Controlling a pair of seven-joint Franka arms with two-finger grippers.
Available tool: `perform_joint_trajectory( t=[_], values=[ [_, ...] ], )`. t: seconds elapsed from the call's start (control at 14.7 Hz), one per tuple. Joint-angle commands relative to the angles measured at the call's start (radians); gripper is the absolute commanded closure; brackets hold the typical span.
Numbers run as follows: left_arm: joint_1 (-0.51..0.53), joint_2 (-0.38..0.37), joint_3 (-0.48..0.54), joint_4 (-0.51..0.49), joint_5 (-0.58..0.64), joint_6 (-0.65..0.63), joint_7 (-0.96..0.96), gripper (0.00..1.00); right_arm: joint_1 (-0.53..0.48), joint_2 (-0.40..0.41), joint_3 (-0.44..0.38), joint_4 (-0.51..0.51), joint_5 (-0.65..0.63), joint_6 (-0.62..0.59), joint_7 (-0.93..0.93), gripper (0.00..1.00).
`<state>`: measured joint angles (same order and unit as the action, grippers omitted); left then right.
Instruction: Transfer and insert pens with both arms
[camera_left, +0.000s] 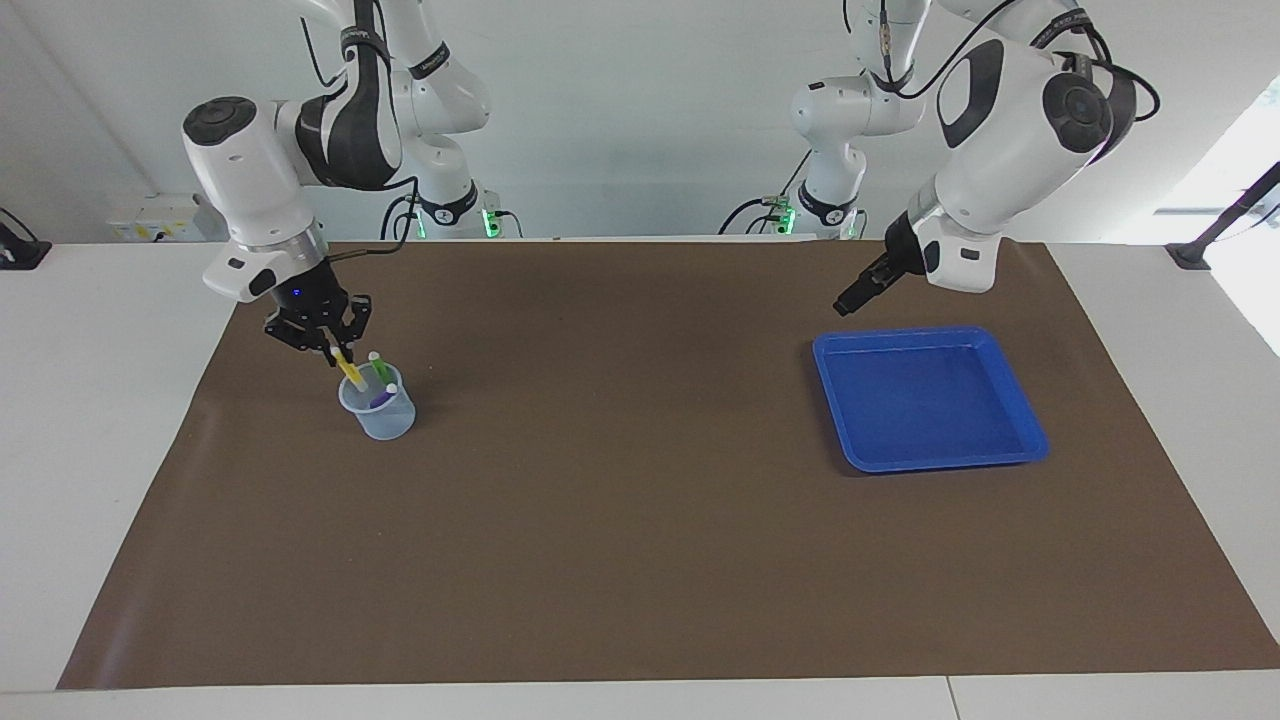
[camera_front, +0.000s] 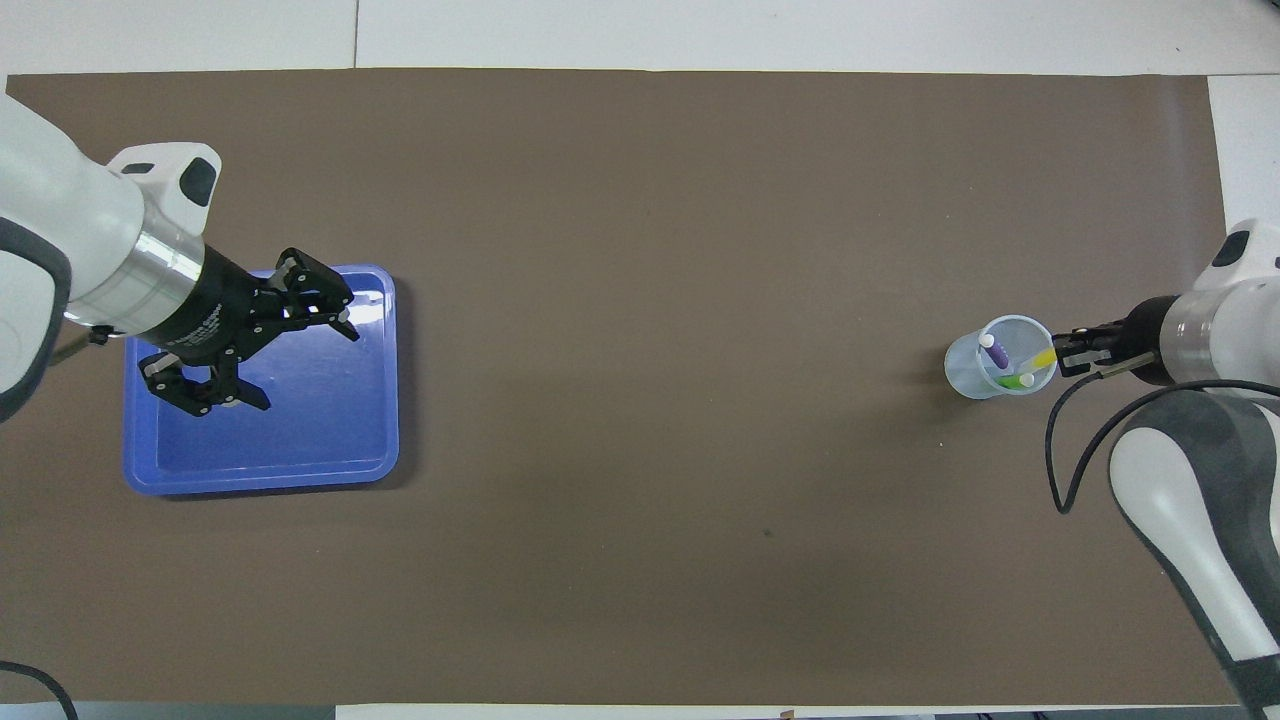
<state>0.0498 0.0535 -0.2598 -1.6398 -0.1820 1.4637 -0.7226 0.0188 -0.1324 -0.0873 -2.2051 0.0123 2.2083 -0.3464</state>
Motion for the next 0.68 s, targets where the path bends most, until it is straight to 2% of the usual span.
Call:
perform_joint_trajectory(
  t=[0.0, 0.27, 0.41, 0.55, 0.61],
  values=[
    [0.038, 0.016, -0.002, 0.086, 0.081, -0.120, 0.226, 0.00, -0.003, 0.016, -0.002, -0.018, 0.037, 0.028, -0.003, 1.00],
    [0.053, -0.012, 0.007, 0.109, 0.180, -0.195, 0.533, 0.00, -0.005, 0.043, -0.002, -0.018, 0.051, 0.033, -0.002, 1.00],
    [0.036, -0.044, 0.049, 0.107, 0.208, -0.207, 0.667, 0.00, -0.005, 0.045, -0.002, -0.015, 0.051, 0.036, -0.002, 0.23],
    [-0.042, -0.067, 0.144, 0.094, 0.207, -0.206, 0.779, 0.00, -0.005, 0.054, -0.002, -0.001, 0.051, 0.037, 0.010, 0.01],
    [-0.083, -0.072, 0.196, 0.083, 0.207, -0.203, 0.794, 0.00, -0.005, 0.060, -0.003, 0.011, 0.051, 0.036, 0.020, 0.00]
  ],
)
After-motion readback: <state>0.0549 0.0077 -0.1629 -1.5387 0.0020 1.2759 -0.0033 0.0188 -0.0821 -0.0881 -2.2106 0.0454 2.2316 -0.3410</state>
